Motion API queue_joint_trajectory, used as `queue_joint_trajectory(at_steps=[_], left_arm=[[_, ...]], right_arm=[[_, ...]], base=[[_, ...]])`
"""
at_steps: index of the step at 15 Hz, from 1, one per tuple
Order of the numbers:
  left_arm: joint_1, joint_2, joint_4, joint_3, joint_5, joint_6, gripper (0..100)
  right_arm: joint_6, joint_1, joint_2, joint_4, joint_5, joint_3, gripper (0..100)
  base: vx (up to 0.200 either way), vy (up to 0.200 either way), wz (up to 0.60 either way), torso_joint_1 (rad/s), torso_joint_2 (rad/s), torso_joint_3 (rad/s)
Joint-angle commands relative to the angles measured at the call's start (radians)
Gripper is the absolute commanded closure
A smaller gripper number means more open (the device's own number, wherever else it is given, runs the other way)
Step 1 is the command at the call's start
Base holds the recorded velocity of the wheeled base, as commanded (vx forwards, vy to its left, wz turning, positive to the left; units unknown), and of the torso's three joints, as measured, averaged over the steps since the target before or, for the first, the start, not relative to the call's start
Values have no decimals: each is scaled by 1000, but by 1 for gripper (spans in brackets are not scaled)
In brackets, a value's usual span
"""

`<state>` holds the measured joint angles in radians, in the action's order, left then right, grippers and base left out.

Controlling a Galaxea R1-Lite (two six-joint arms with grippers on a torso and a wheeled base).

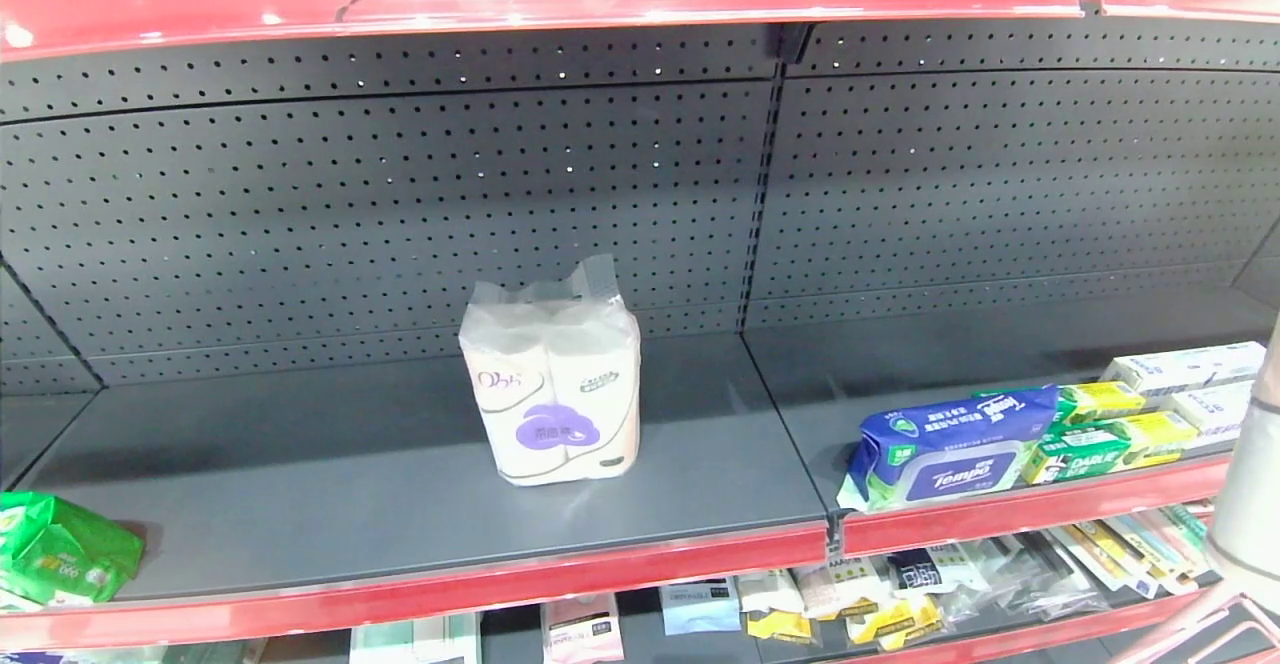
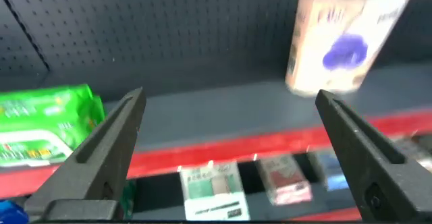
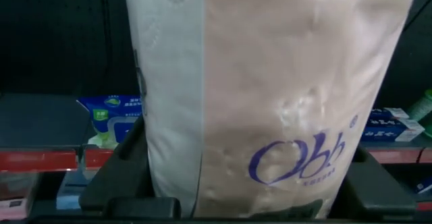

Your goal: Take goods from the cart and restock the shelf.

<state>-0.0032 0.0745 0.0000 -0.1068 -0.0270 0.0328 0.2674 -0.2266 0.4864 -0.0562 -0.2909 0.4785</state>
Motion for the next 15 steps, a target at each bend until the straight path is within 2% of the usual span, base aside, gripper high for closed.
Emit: queue_joint_trajectory(at_steps=[1, 3, 6, 7, 9, 13, 14, 15], left_arm=[[-1, 303, -11, -226, 25, -59, 0], [-1, 367, -5, -228, 27, -22, 0], [-1, 608, -46, -306, 19, -20, 0], [-1, 746, -77, -312, -27, -22, 0], [-1, 872, -158, -303, -202, -14, 0], [2, 1196, -431, -318, -510, 95, 0], [2, 1240, -451, -318, -564, 131, 0], [2, 1260, -451, -320, -577, 150, 0]], right_arm=[[-13, -2, -40, -1, 18, -18, 100], [-28, -2, -52, -2, 71, -29, 100], [-27, 9, -65, 6, 64, -29, 100], [-28, 26, -61, 6, 62, -29, 100], [-37, 20, -60, 6, 64, -44, 100], [-31, 24, -68, 6, 55, -57, 100], [-31, 26, -68, 6, 52, -51, 100], [-30, 26, -68, 6, 52, -49, 100]], base=[[0, 0, 0, 0, 0, 0], [0, 0, 0, 0, 0, 0], [0, 0, 0, 0, 0, 0], [0, 0, 0, 0, 0, 0], [0, 0, 0, 0, 0, 0], [0, 0, 0, 0, 0, 0], [0, 0, 0, 0, 0, 0], [0, 0, 0, 0, 0, 0]])
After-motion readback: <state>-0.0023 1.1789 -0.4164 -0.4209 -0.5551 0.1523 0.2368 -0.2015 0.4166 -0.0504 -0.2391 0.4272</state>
